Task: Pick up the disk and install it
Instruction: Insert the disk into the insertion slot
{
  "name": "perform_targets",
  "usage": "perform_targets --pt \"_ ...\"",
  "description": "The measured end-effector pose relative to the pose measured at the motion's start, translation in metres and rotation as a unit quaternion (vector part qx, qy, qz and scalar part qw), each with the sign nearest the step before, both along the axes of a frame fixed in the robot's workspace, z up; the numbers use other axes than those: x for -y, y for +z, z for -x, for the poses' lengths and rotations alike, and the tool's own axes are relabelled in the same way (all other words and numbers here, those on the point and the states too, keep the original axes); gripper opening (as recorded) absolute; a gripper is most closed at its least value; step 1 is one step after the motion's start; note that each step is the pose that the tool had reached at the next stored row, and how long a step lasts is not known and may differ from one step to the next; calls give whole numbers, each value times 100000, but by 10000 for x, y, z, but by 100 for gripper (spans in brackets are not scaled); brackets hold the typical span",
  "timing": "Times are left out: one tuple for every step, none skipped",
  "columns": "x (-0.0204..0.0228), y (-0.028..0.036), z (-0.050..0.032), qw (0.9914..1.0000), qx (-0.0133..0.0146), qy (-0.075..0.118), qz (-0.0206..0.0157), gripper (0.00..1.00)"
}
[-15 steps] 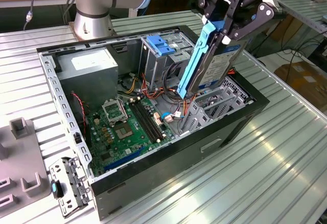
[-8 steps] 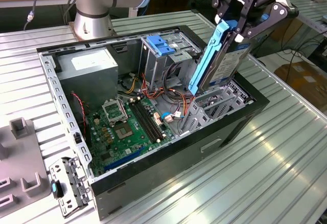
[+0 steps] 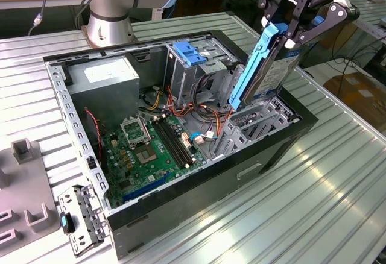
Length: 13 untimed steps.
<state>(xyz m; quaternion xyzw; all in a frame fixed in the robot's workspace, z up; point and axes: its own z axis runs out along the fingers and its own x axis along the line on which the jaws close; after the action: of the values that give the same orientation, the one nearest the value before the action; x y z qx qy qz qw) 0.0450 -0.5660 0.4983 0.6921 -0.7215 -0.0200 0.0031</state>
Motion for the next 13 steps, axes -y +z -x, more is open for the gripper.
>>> perform_targets --pt "0 0 0 100000 -4 1 3 37" --pt "0 -2 -2 100000 -4 1 1 37" --pt "0 -12 -7 100000 -5 10 0 37" --pt "0 -28 -9 100000 -6 9 -1 37" --pt "1 -67 -11 100000 -3 25 -2 37" --pt "0 -101 -23 100000 -4 172 10 37" --pt "0 -121 -36 99999 -3 441 21 37" --pt "0 -136 -47 99997 -4 795 50 37" --pt "-1 -153 -61 99993 -5 1219 86 37" --pt "0 -170 -79 99989 -7 1476 121 37" --pt "0 -188 -97 99987 -4 1609 132 37" --pt "0 -203 -113 99986 -7 1653 139 37" --pt "0 -227 -136 99986 -5 1668 139 37"
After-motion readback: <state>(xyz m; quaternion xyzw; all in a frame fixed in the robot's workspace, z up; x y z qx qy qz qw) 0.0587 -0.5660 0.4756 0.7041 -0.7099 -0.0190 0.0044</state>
